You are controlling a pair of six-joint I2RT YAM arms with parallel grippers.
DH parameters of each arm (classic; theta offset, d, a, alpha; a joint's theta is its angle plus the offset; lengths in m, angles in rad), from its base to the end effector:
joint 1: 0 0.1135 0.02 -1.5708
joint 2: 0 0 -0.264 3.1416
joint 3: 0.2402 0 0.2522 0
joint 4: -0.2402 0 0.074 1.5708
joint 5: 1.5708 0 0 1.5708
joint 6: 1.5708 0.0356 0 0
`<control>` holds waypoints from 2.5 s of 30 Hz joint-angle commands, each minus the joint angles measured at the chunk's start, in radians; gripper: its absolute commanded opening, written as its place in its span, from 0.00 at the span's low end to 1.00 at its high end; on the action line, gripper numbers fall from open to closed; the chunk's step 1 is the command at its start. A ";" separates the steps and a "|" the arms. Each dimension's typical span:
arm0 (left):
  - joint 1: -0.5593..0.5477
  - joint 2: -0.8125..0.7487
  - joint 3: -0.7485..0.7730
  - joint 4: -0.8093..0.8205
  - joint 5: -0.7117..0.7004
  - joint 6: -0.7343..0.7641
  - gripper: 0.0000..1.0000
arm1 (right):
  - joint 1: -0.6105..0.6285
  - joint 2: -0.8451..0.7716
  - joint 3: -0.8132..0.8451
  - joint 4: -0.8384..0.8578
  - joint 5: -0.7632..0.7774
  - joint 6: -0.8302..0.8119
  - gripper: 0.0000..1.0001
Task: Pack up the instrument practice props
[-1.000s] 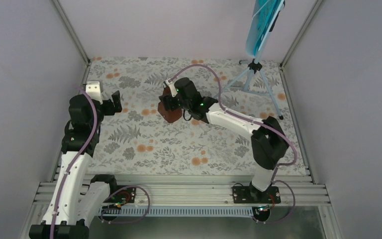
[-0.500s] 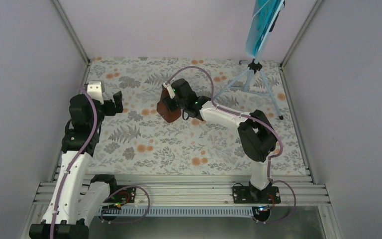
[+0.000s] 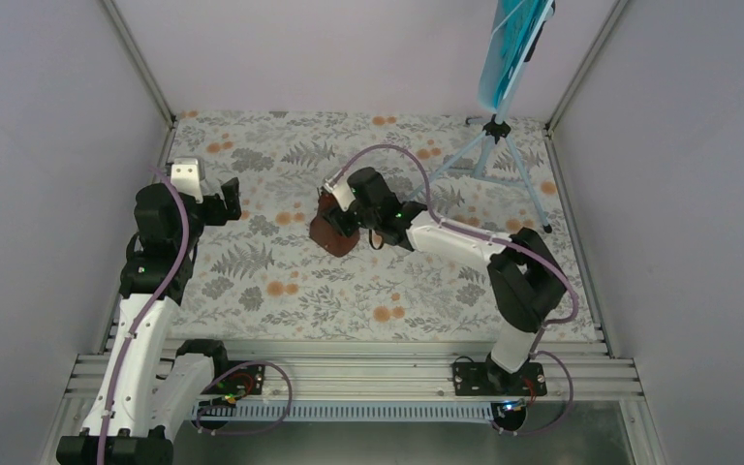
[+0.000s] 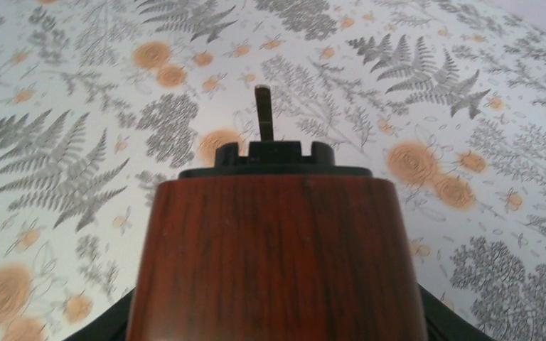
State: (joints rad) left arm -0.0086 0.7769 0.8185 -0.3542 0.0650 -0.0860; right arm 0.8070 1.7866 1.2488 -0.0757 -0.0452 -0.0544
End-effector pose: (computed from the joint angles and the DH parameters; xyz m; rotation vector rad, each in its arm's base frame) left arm 0.1782 -0.0038 0.3350 -0.0283 1.8844 -0.1260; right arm 0.2805 0.2952 0.2343 -0.9519 2.0094 0.4707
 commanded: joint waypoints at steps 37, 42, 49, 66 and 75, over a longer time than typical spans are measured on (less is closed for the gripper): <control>-0.001 -0.056 -0.017 0.003 -0.071 -0.008 1.00 | 0.274 -0.649 -0.789 0.162 0.186 0.607 1.00; -0.001 -0.058 -0.014 0.000 -0.075 -0.008 1.00 | 0.341 -0.599 -0.801 0.198 0.234 0.685 1.00; -0.001 -0.057 -0.017 0.001 -0.088 -0.009 1.00 | 0.351 -0.480 -0.770 0.291 0.221 0.706 0.99; -0.001 -0.046 -0.012 0.003 -0.102 -0.008 1.00 | 0.181 -0.353 -0.749 0.306 0.243 0.642 1.00; -0.001 -0.055 -0.016 0.002 -0.127 -0.006 1.00 | -0.016 -0.374 -0.752 0.317 0.141 0.593 1.00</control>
State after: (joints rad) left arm -0.0090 0.7338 0.8124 -0.3557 -0.0380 -0.0898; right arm 0.8463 1.4387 0.5034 0.2100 0.1436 0.5697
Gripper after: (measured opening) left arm 1.000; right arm 0.995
